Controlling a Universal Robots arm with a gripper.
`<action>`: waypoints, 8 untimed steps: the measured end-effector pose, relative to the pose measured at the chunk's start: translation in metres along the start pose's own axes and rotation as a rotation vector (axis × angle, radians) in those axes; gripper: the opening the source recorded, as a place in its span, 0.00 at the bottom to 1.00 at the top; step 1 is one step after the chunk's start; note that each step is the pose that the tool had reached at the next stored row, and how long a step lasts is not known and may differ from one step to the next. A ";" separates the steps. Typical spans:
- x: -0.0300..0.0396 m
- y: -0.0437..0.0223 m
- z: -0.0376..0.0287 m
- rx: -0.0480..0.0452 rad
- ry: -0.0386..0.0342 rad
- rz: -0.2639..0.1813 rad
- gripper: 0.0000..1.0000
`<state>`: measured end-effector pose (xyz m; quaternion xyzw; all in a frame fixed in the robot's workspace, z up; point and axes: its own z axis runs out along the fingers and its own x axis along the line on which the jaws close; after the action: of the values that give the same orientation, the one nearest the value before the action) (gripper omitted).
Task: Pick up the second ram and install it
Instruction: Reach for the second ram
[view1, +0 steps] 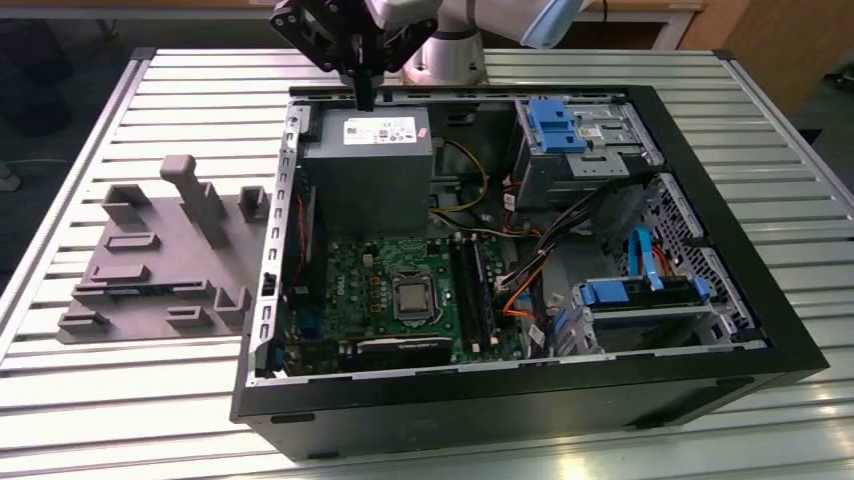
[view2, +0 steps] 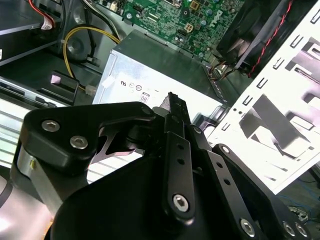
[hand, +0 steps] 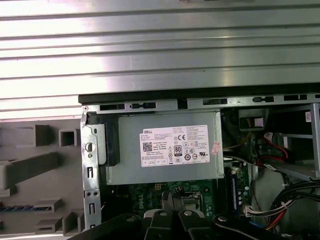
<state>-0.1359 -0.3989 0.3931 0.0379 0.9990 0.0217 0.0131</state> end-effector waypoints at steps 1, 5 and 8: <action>0.0002 0.0000 0.0000 0.0000 -0.0001 0.000 0.11; 0.0009 -0.0001 0.0000 0.0000 0.0000 0.000 0.11; 0.0026 -0.0002 0.0000 0.0000 0.0000 0.000 0.11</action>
<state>-0.1385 -0.3989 0.3931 0.0379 0.9990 0.0217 0.0131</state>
